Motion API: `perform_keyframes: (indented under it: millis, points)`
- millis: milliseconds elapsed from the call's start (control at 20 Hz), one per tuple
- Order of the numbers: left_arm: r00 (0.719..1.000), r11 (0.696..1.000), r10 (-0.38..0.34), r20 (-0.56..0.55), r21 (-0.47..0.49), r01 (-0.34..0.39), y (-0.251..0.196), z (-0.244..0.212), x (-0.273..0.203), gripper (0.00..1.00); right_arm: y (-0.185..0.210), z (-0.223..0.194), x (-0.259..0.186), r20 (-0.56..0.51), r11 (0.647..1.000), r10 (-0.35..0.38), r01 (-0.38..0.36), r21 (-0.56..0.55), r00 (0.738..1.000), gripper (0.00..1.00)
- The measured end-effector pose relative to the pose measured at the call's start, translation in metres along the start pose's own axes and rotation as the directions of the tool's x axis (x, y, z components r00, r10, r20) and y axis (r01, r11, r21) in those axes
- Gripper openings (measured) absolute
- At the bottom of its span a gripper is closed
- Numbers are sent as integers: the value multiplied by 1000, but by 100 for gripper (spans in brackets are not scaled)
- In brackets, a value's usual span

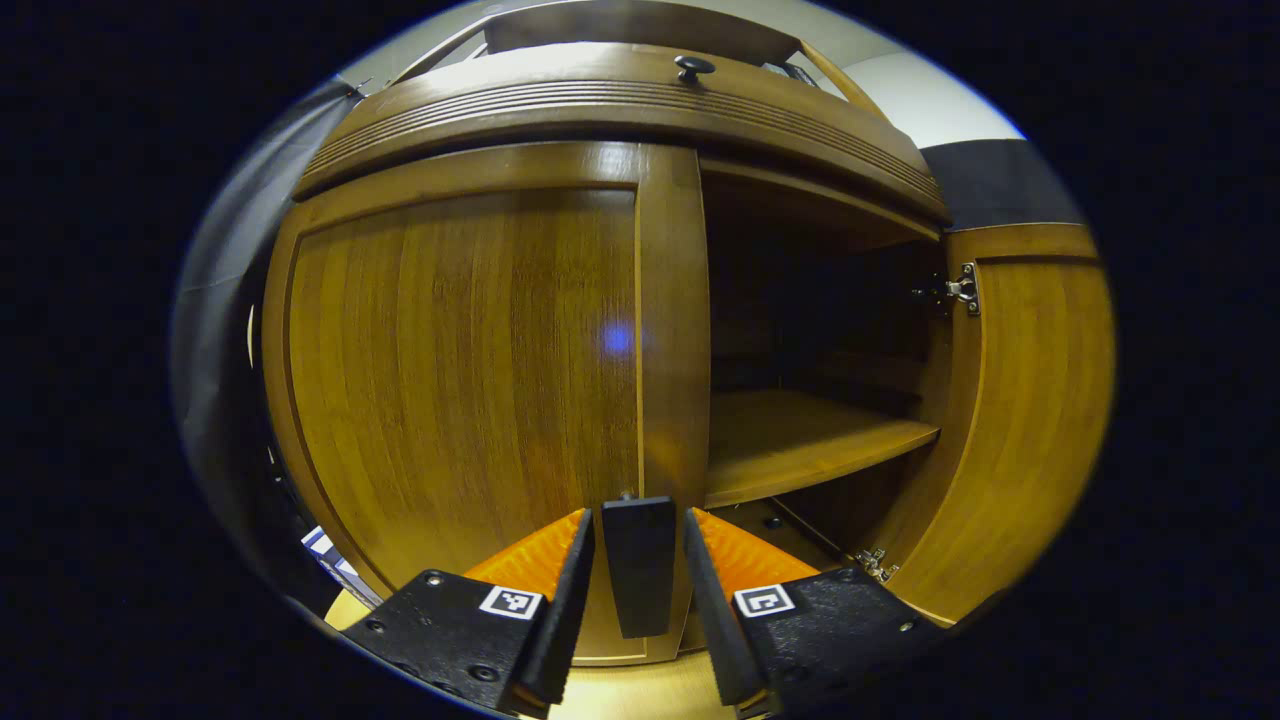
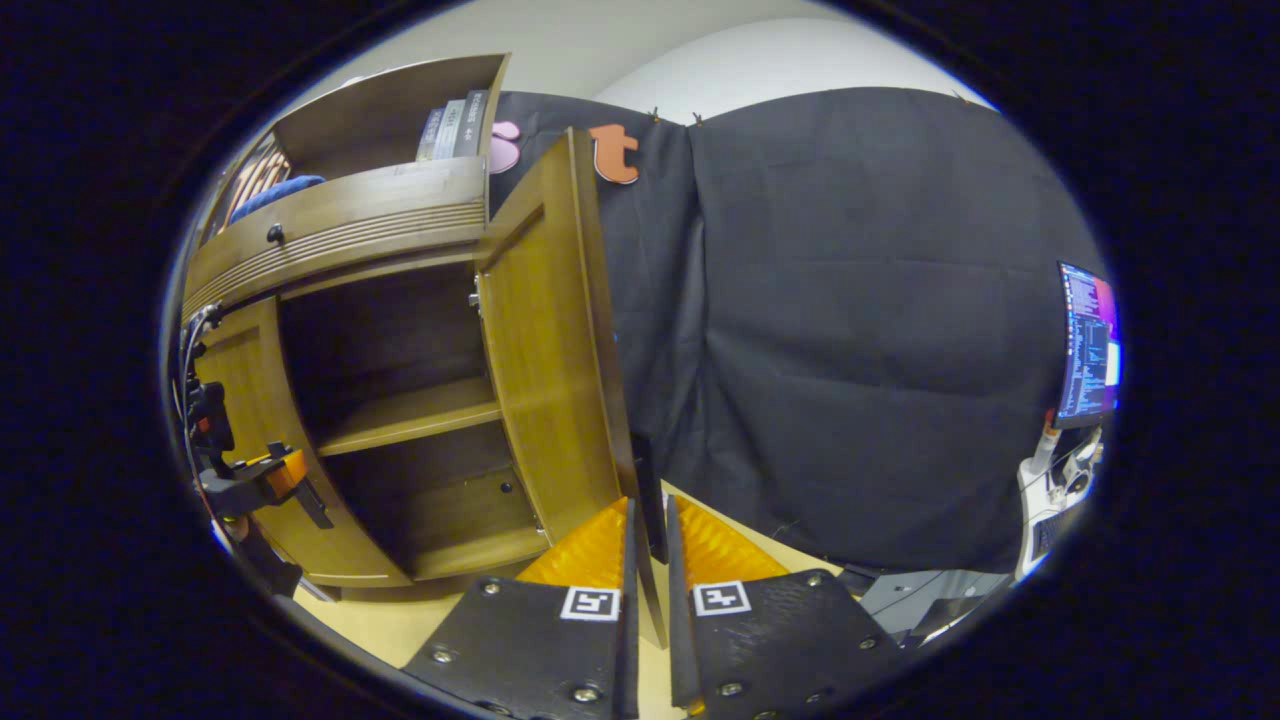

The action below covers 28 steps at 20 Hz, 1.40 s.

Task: Open the right door of the double-door shoe cabinet with the right hand, and open the left door with the left hand.

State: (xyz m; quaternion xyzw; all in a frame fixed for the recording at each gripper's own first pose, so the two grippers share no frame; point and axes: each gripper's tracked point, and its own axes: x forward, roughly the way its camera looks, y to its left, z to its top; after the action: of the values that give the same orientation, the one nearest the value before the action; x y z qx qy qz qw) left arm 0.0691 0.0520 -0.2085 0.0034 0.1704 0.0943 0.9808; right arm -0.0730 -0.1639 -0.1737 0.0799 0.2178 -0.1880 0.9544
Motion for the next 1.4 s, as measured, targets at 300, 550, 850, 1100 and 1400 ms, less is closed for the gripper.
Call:
perform_keyframes:
  millis: [300,550,850,1100,1400]
  points:
    - [1000,1000,-17,-15,-25,17,2,-7,-1,36,16,-3,-5,-12,999,37,-37,-8,999,13]
    - [999,998,-36,-25,-49,34,0,-9,-14,33,26,-3,-8,-11,998,62,-62,-13,998,13]
    - [998,995,-54,-26,-80,52,1,-11,-44,33,39,-7,-8,-17,994,111,-111,-8,994,13]
    - [998,994,-51,-24,-94,49,4,-13,-72,33,60,-13,-6,-33,985,174,-175,-14,984,13]
    - [999,993,-46,-19,-112,43,13,-14,-104,32,90,-27,-1,-68,965,259,-260,-10,963,13]
